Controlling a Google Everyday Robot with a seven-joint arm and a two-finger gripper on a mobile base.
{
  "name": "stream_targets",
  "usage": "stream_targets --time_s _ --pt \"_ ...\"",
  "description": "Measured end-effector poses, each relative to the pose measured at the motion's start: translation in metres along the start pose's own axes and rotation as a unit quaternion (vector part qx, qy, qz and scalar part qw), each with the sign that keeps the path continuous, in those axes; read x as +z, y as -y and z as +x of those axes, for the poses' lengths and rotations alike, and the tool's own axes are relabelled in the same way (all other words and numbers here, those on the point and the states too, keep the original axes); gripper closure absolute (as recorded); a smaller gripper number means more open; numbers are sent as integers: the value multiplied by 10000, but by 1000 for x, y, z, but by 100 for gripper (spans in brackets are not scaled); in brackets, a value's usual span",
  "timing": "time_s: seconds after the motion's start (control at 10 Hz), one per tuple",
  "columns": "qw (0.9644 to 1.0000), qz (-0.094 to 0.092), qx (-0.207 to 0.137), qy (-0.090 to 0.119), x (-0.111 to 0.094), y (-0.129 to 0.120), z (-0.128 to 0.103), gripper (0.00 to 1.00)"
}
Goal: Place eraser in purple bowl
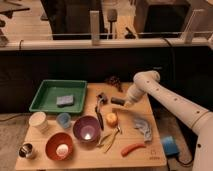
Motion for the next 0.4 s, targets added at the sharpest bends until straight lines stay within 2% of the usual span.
stream_targets --time_s 0.2,0.4 --pt "9987 -40 -456 203 -5 -6 -12 100" --pt "9952 -81 -933 287 -11 -17 -32 100"
